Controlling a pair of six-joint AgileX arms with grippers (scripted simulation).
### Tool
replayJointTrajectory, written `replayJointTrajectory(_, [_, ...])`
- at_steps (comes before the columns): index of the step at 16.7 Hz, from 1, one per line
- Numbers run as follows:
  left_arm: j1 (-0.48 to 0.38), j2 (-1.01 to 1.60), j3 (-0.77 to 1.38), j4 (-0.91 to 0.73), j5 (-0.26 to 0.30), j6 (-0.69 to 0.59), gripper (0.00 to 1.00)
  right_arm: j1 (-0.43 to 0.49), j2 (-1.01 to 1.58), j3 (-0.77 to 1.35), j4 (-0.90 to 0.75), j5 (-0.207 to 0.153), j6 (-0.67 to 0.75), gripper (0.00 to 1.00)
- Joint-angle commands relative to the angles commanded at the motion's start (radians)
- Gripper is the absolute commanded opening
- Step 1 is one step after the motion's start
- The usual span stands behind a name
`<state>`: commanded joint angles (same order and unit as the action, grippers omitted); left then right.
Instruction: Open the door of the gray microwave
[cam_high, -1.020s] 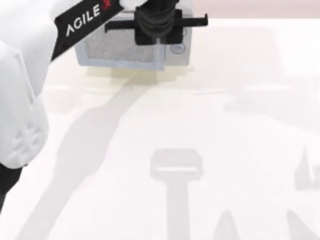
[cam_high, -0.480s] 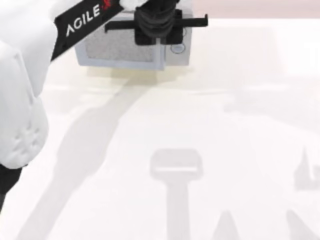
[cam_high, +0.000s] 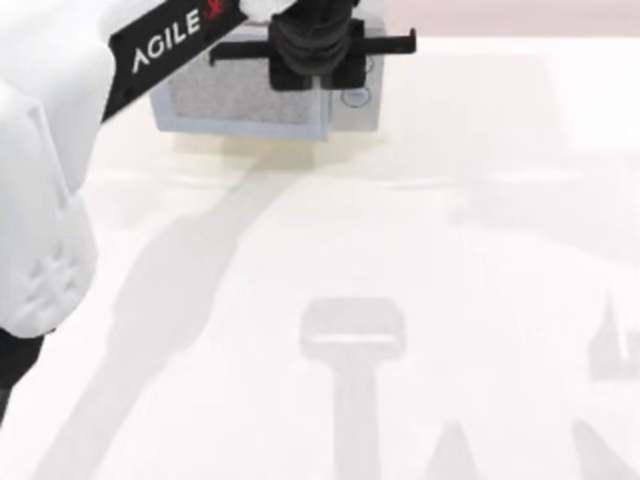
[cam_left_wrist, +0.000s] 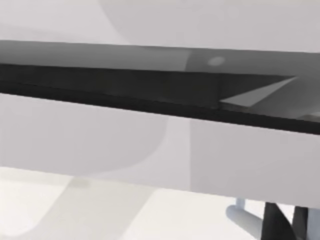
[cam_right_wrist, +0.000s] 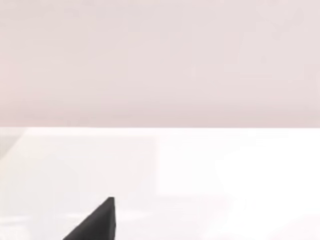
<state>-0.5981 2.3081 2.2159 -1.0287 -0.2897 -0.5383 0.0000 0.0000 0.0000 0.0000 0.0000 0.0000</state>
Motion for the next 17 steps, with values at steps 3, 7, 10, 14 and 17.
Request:
replayJointTrajectory(3, [0.0, 0.0, 0.0, 0.0, 0.0, 0.0, 0.0, 0.0, 0.0, 0.0, 0.0, 0.0, 0.0, 1.0])
replayJointTrajectory(7, [-0.003, -0.008, -0.016, 0.012, 0.008, 0.005, 0.0, 0.0, 0.0, 0.0, 0.0, 0.0, 0.0, 1.0])
replayJointTrajectory(10, [0.003, -0.055, -0.094, 0.051, 0.02, 0.042, 0.0, 0.0, 0.0, 0.0, 0.0, 0.0, 0.0, 1.0])
replayJointTrajectory(14, [0.006, -0.11, -0.186, 0.099, 0.041, 0.089, 0.0, 0.0, 0.0, 0.0, 0.0, 0.0, 0.0, 1.0])
replayJointTrajectory(17, [0.006, -0.112, -0.188, 0.101, 0.042, 0.09, 0.0, 0.0, 0.0, 0.0, 0.0, 0.0, 0.0, 1.0])
